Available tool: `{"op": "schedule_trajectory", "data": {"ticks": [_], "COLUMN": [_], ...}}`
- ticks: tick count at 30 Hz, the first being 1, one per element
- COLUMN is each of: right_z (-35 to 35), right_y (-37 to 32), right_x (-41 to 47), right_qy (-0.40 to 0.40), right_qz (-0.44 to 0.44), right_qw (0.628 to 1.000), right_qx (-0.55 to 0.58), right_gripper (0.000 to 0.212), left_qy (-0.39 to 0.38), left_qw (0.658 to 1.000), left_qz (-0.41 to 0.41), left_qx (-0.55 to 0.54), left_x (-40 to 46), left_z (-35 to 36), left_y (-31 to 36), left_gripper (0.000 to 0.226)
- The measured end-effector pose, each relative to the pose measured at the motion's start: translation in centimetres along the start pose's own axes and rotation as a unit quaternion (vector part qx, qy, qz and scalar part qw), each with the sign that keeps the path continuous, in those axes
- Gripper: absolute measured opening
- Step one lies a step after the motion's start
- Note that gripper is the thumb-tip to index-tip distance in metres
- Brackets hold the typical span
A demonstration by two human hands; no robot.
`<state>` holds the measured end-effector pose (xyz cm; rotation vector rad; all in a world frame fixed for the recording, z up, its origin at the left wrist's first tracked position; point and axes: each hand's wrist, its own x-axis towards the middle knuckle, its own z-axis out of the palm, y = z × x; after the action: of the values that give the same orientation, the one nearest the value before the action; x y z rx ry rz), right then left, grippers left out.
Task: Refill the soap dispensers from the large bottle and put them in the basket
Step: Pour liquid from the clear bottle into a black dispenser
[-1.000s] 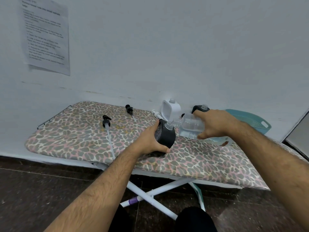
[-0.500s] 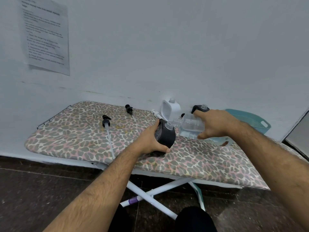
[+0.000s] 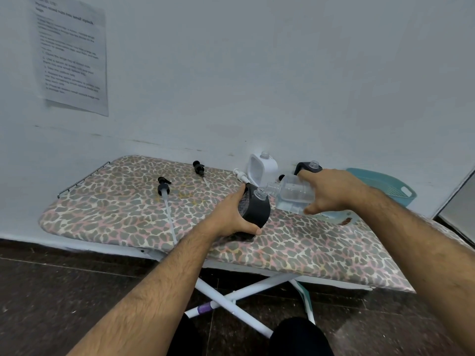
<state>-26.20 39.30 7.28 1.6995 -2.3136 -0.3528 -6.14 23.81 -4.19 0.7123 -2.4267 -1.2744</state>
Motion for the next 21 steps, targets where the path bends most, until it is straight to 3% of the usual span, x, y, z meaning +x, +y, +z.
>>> {"op": "schedule_trajectory", "data": {"ticks": [21], "right_z": [0.05], "right_y": [0.17], "right_x": [0.17], "right_qy": [-0.001], "right_qz": [0.009], "right_qw": [1.000], "right_qx": [0.002], "right_gripper": [0.073], "left_qy": [-0.005], "left_qw": [1.000], "left_qz": [0.014], "left_qx": [-0.010], "left_x": [0.11], "left_z": [-0.13], "left_y": [0.02], "left_gripper": [0.127]}}
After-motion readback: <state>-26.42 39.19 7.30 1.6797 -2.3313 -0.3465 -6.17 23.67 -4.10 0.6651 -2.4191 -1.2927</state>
